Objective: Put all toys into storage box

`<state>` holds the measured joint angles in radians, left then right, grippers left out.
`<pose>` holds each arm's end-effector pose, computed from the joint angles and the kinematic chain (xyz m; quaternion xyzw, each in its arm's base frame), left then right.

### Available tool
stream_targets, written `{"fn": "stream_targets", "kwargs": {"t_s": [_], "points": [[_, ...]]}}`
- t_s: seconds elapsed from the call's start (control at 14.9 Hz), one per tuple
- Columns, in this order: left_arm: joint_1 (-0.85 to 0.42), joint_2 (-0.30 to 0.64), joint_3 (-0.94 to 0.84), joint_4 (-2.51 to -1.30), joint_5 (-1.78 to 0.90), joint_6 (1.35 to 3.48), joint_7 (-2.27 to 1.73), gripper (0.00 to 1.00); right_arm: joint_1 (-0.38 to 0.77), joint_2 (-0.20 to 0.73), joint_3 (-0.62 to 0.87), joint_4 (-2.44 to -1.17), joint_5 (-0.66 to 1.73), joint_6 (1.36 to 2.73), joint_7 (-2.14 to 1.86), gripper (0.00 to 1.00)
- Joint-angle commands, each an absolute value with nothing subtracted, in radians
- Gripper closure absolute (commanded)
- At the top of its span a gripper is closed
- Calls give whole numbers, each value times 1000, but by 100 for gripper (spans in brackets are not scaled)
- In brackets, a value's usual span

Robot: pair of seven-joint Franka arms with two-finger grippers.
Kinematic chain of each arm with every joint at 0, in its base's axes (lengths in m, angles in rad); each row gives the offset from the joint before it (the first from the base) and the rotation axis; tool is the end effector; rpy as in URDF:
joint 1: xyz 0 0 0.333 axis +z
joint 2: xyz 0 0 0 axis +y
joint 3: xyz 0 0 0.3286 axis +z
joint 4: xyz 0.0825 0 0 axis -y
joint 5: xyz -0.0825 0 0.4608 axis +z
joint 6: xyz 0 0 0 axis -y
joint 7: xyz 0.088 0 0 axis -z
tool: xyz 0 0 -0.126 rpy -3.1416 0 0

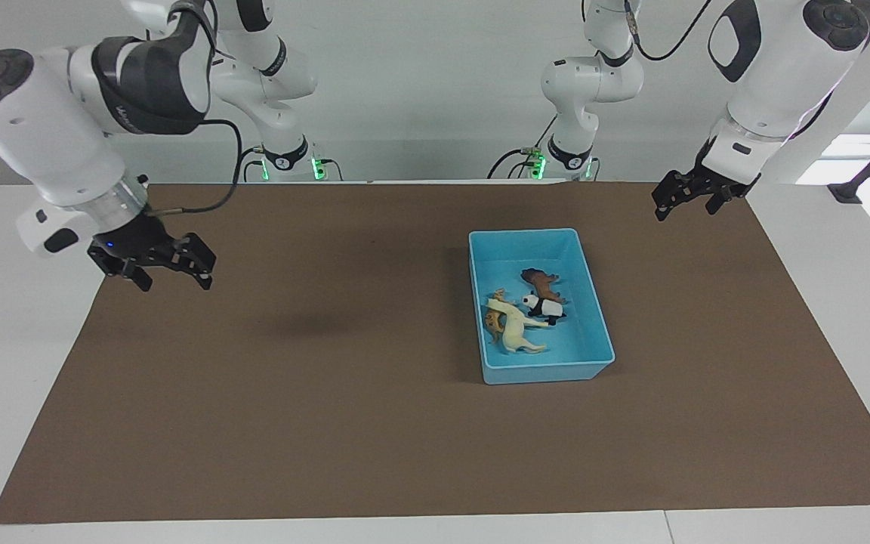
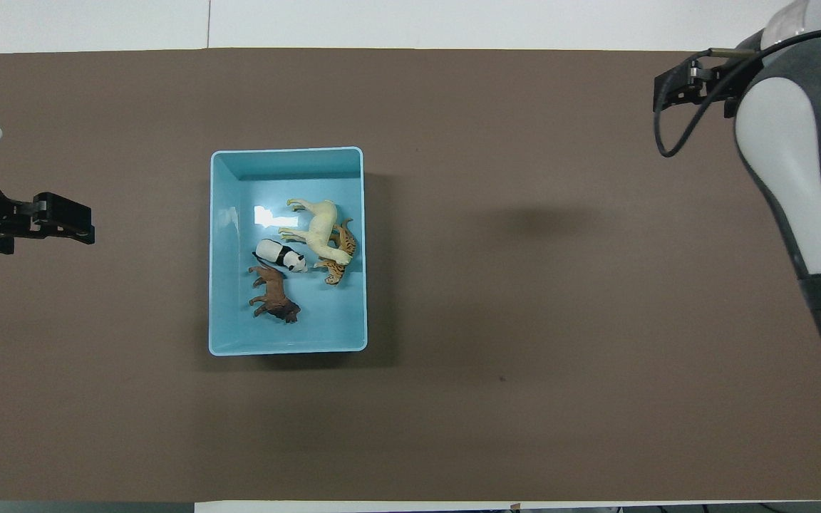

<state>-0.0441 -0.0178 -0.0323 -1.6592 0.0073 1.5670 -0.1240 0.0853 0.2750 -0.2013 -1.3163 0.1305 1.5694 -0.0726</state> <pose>0.6188 -0.0466 0.5806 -0.9990 -0.0237 0.0366 0.0076 0.7140 -0.0481 0.5756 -0.9991 0.0187 0.0048 0.0387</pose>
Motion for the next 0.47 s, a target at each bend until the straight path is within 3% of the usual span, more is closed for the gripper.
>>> {"fn": "stream_targets", "kwargs": {"t_s": [0.0,0.4], "points": [[-37,-31,-34,-1669,-2,1555,-118,0,55,106,-183,-1524,117,1578,-129,0],[-37,-31,-34,-1669,-2,1555,-118,0,-14,-38,-106,-1706,43,1575,-118,0]]}}
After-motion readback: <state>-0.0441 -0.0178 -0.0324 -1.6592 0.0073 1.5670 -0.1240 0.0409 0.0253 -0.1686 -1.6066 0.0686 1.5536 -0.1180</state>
